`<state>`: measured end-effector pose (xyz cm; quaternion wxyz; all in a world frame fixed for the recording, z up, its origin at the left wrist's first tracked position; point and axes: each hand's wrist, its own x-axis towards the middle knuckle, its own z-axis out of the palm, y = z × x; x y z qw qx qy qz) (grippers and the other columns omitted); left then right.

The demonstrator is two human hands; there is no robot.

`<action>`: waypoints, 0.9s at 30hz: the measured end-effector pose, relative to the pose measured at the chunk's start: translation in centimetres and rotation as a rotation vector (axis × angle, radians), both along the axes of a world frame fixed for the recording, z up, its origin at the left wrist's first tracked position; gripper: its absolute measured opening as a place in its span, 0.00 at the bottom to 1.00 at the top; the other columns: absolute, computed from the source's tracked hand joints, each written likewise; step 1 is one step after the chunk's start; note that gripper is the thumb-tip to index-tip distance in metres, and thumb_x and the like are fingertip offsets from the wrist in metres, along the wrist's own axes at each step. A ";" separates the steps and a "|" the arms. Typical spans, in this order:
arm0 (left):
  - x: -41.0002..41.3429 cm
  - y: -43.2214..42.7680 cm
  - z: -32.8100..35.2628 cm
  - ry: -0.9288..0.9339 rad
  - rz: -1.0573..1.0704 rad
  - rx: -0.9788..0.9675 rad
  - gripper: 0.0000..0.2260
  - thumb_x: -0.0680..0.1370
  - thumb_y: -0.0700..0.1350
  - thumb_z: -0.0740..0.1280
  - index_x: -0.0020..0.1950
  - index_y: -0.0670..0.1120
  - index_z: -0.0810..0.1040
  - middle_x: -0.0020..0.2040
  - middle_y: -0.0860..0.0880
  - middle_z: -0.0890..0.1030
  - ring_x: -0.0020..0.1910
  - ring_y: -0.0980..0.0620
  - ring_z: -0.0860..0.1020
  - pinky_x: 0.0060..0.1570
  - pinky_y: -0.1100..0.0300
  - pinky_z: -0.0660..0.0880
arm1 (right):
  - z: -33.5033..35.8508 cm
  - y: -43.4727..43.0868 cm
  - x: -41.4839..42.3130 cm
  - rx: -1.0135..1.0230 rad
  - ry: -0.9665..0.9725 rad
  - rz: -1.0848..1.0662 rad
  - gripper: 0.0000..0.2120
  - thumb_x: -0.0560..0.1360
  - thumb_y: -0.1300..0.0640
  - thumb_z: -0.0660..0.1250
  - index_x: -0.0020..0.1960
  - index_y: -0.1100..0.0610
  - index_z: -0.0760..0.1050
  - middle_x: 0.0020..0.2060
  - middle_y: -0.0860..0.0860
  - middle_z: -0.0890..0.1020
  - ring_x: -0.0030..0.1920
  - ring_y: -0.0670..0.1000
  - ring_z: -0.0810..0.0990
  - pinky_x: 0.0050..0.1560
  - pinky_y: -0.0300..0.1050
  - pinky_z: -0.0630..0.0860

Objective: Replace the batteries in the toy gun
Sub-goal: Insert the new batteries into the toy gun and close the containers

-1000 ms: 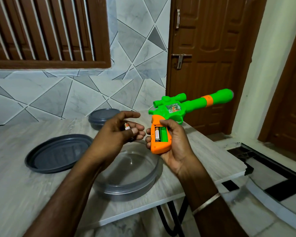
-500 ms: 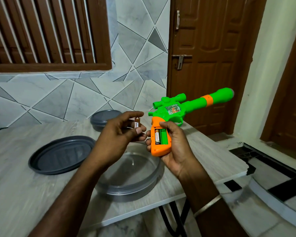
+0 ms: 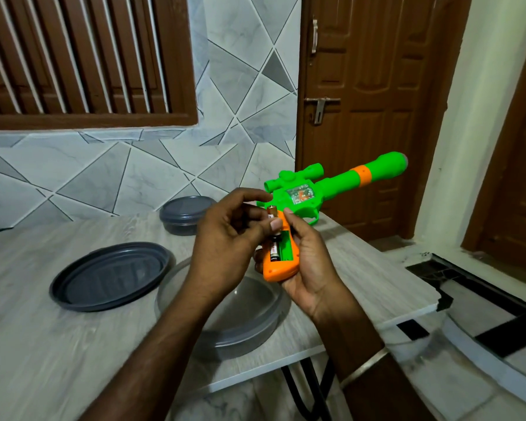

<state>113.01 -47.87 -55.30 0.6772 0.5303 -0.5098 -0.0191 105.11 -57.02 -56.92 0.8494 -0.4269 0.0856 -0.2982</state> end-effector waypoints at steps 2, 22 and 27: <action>-0.3 -0.5 -0.2 0.015 0.006 0.000 0.12 0.71 0.33 0.75 0.52 0.43 0.81 0.44 0.40 0.84 0.46 0.45 0.84 0.47 0.55 0.82 | 0.0 0.2 0.1 0.053 -0.002 -0.015 0.16 0.79 0.47 0.60 0.53 0.56 0.81 0.52 0.61 0.78 0.45 0.57 0.77 0.45 0.49 0.72; -1.2 -1.3 -1.2 -0.446 0.422 0.096 0.07 0.73 0.48 0.71 0.42 0.45 0.83 0.37 0.50 0.77 0.40 0.53 0.74 0.40 0.60 0.67 | 0.1 0.0 -0.2 0.113 0.024 0.033 0.20 0.82 0.47 0.57 0.56 0.62 0.79 0.47 0.58 0.84 0.45 0.53 0.85 0.50 0.45 0.80; -1.4 -1.5 -1.6 -0.538 0.474 0.075 0.06 0.75 0.45 0.71 0.41 0.43 0.81 0.38 0.48 0.76 0.40 0.48 0.74 0.40 0.54 0.70 | 0.4 0.2 -0.4 0.132 -0.045 0.044 0.20 0.83 0.49 0.54 0.49 0.62 0.79 0.40 0.57 0.85 0.40 0.51 0.86 0.43 0.42 0.82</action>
